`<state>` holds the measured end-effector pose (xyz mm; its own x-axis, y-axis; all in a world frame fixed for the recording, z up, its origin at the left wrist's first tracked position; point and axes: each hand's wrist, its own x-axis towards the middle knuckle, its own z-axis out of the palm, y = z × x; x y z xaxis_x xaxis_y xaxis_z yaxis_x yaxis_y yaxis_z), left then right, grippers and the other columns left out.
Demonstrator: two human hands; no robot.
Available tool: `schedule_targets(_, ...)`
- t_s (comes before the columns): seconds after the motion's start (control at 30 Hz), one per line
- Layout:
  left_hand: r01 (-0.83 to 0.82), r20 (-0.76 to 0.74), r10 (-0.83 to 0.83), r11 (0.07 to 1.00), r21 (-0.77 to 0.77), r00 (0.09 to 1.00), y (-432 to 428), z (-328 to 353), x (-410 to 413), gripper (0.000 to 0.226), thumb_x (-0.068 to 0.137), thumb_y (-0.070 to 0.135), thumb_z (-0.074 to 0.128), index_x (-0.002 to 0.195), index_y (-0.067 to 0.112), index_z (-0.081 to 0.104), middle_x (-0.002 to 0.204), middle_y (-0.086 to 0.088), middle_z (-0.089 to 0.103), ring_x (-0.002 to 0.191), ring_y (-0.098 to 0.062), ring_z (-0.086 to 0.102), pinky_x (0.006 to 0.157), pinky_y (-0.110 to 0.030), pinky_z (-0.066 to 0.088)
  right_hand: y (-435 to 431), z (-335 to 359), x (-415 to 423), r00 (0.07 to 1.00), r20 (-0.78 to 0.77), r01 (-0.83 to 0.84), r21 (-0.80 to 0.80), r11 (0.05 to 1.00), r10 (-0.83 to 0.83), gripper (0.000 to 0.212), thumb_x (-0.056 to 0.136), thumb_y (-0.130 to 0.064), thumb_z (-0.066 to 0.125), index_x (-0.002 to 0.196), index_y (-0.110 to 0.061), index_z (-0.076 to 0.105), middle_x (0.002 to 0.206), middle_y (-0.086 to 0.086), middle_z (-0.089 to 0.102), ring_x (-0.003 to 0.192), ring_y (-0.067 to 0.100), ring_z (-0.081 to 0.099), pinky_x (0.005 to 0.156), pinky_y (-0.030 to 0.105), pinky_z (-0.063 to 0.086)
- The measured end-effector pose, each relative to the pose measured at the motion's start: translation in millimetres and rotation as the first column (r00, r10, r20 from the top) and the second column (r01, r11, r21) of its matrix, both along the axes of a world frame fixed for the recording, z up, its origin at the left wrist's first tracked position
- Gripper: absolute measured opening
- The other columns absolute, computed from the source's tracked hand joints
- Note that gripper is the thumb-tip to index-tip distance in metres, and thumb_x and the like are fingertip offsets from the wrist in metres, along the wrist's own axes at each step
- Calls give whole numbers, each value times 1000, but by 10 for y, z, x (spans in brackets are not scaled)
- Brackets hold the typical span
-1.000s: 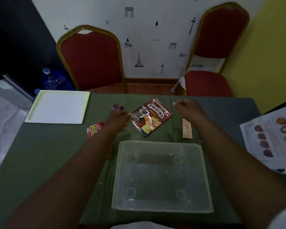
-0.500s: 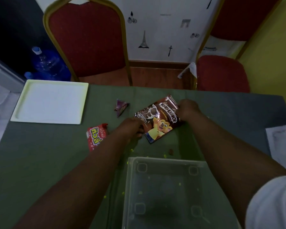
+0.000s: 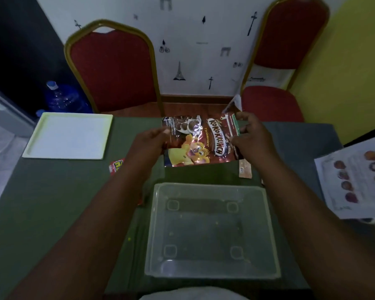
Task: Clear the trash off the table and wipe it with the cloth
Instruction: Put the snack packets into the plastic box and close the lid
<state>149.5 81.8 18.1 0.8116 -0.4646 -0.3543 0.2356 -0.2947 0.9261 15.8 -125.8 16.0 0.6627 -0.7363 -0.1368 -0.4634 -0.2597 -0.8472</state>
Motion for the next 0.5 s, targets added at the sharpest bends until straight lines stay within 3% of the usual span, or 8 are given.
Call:
schedule_targets(0.1, 40, 58, -40, 999, -9, 998, 210, 222, -348, 19, 96, 25, 55, 111, 27, 68, 96, 2, 72, 93, -14, 68, 79, -29, 53, 180, 185, -425, 998, 57, -16, -31, 999, 18, 41, 79, -6, 71, 108, -35, 66, 107, -3, 68, 77, 7, 67, 60, 23, 56)
schedule_targets(0.2, 90, 87, -91, 996, 16, 992, 431, 329, -678, 21, 94, 27, 57, 111, 26, 70, 105, -1, 73, 100, -17, 68, 86, -37, 53, 379, 275, -871, 998, 15, -61, -54, 997, 62, 27, 79, -13, 73, 96, -34, 71, 99, -2, 73, 70, 13, 70, 68, 36, 60)
schedule_targets(0.3, 92, 87, -97, 994, 66, 991, 619, 350, -970, 22, 93, 25, 59, 113, 23, 69, 95, 3, 75, 88, -11, 70, 85, -35, 53, 560, 260, -1226, 994, -28, -111, -28, 993, 110, 20, 77, -19, 76, 91, -33, 73, 93, -5, 74, 70, 13, 72, 68, 42, 61)
schedule_targets(0.37, 101, 82, -111, 988, 118, 990, 732, 323, -1207, 24, 92, 25, 62, 114, 21, 68, 88, 7, 75, 81, -5, 69, 84, -33, 53, 700, 196, -1447, 983, -85, -166, -20, 986, 164, 15, 80, -21, 75, 91, -32, 72, 99, -3, 73, 74, 12, 71, 71, 41, 61)
schedule_targets(0.43, 134, 69, -149, 974, 183, 986, 793, 271, -1394, 31, 90, 27, 65, 120, 19, 66, 101, 0, 73, 86, -7, 68, 80, -30, 55, 813, 89, -1579, 968, -147, -205, -4, 979, 202, 14, 84, -23, 72, 96, -30, 71, 104, -1, 71, 77, 11, 69, 72, 36, 60)
schedule_targets(0.5, 179, 46, -196, 952, 249, 980, 794, 213, -1570, 33, 91, 27, 64, 123, 19, 63, 106, 1, 66, 82, -3, 62, 61, -20, 53, 918, 4, -1643, 941, -238, -254, -22, 967, 242, 20, 87, -24, 69, 107, -23, 71, 109, 2, 70, 79, 9, 65, 73, 24, 53)
